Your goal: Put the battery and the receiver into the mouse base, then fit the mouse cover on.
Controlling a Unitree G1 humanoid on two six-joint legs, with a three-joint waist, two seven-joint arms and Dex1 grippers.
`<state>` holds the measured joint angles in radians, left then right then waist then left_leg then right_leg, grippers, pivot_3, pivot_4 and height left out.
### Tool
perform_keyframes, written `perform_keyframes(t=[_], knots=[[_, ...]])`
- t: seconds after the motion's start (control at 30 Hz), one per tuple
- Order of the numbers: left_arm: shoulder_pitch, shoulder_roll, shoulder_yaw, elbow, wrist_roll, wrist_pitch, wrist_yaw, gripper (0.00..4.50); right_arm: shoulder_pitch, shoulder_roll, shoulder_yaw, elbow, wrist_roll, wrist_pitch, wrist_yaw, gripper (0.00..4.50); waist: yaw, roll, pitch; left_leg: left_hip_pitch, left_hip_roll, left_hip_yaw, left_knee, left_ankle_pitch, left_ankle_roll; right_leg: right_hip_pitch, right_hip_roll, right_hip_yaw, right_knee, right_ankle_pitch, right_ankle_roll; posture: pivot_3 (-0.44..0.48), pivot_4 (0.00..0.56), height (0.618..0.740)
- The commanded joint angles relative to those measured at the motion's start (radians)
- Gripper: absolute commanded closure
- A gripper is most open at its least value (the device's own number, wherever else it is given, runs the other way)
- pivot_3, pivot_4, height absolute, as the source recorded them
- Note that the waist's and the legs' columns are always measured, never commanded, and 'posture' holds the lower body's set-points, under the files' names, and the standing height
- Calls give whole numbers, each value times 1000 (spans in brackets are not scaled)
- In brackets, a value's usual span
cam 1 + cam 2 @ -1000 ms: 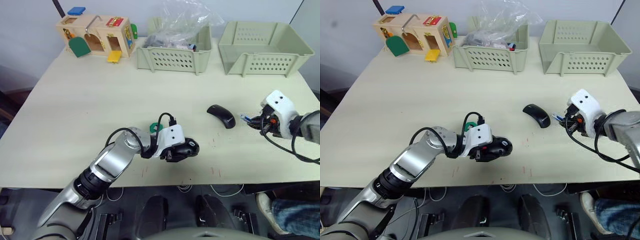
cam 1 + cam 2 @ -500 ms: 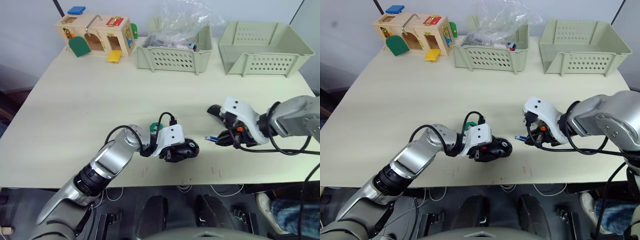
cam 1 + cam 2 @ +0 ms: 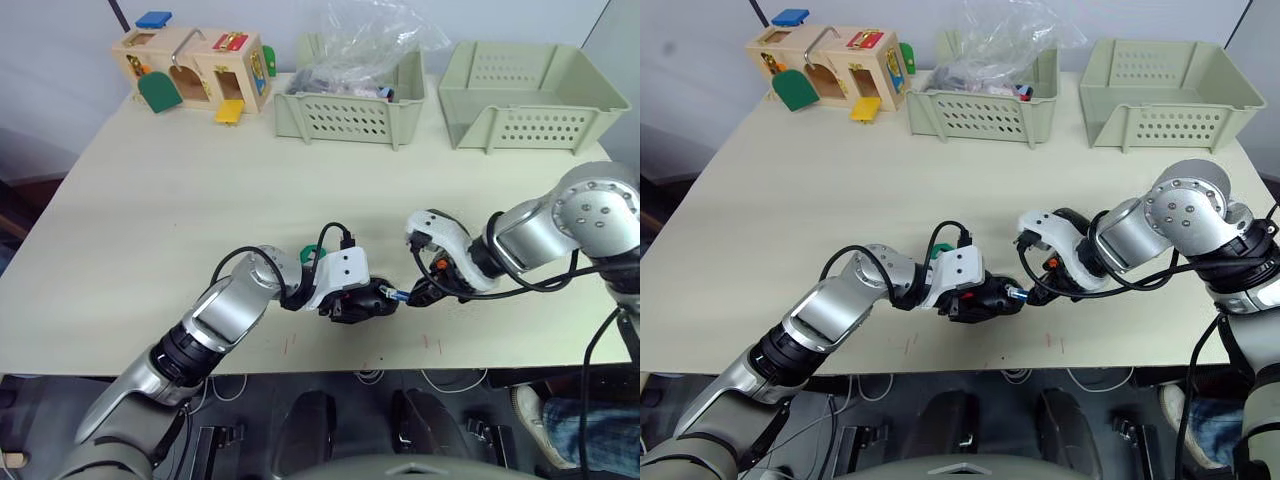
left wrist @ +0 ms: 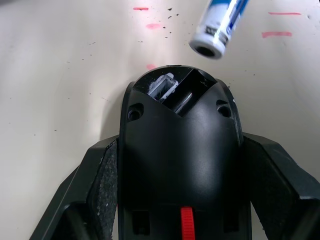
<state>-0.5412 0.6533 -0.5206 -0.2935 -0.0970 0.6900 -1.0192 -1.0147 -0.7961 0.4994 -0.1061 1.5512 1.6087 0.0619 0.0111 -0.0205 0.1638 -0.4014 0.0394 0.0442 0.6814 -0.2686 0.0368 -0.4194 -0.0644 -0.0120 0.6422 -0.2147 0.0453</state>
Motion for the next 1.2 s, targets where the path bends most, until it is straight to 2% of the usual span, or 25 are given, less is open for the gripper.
perform_keyframes(t=[0.03, 0.37, 1.07, 1.1, 1.13, 1.17, 1.2], knots=[[3, 5, -17, 2, 19, 2, -8, 1503, -30, 18, 5, 35, 98, 6, -96, 4455, 0, 0, 0, 0, 0, 0, 0, 0, 0, 0, 0, 0, 0, 0, 0, 0, 150, 740], [7, 1, -17, -6, 20, 8, -4, 1503, -45, 79, 34, 144, 181, 6, -242, 4455, 0, 0, 0, -1, 0, 0, 0, 0, 0, 0, 0, 0, 0, 0, 0, 0, 150, 740], [10, -17, -18, -10, 24, 16, 8, 1503, -21, 169, 58, 230, 205, -1, -352, 4455, 0, 0, 0, -1, 0, 0, 0, -1, 1, 0, 0, 0, -1, 0, 0, 0, 150, 740], [11, -18, -18, -10, 25, 17, 8, 1503, -19, 175, 53, 241, 203, -5, -361, 3955, 0, 0, 0, -1, 0, 0, 0, -1, 1, 0, 0, 0, -1, 0, 0, 0, 150, 740], [11, -18, -18, -10, 25, 17, 9, 1503, -19, 179, 49, 250, 202, -6, -362, 3955, 0, 0, 0, 0, 0, 0, 0, -1, 1, 0, 0, 0, -1, 0, 0, 0, 150, 740], [11, -19, -17, -10, 26, 19, 9, 1503, -18, 183, 46, 260, 209, -11, -367, 3354, 0, 0, 0, 0, 0, 0, 0, -1, 1, 0, 0, 0, 0, 0, 0, 0, 150, 740], [12, -20, -17, -10, 27, 20, 8, 1503, -19, 185, 41, 266, 212, -12, -370, 3031, 0, 0, 0, 0, 0, 0, 0, -1, 1, 0, 0, 0, 0, 0, 0, 0, 150, 740]])
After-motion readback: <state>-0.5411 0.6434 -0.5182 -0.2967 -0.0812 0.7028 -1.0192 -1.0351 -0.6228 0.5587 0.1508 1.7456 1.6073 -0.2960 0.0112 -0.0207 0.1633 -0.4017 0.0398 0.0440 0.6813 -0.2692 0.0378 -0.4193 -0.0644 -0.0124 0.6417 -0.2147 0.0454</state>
